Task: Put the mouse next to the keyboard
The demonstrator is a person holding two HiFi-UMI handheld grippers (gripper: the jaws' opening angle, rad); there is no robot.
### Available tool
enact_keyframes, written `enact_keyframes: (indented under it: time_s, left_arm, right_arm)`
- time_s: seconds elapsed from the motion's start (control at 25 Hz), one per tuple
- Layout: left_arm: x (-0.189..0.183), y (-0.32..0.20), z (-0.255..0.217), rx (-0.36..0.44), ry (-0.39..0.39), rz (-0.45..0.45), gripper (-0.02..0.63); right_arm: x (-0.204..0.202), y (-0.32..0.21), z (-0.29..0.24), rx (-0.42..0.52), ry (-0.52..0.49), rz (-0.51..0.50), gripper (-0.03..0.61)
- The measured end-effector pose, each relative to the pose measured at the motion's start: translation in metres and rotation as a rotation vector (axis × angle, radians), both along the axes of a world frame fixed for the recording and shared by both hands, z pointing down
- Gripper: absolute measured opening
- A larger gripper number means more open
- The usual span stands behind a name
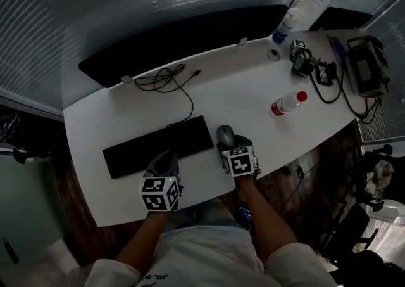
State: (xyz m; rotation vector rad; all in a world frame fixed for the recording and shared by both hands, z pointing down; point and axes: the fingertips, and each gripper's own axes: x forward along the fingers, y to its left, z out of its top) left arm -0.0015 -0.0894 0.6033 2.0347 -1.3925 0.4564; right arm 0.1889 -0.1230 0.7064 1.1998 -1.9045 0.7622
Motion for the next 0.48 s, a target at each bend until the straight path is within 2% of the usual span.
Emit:
enact_keyframes:
  time_s: [0.48]
  left_arm:
    - [0.0016, 0.0013, 0.0015, -0.007, -0.01, -0.003, 0.002]
  right_arm:
    - [-0.0089, -0.0073, 0.0112, -0.013, -0.002, -0.045, 0.296]
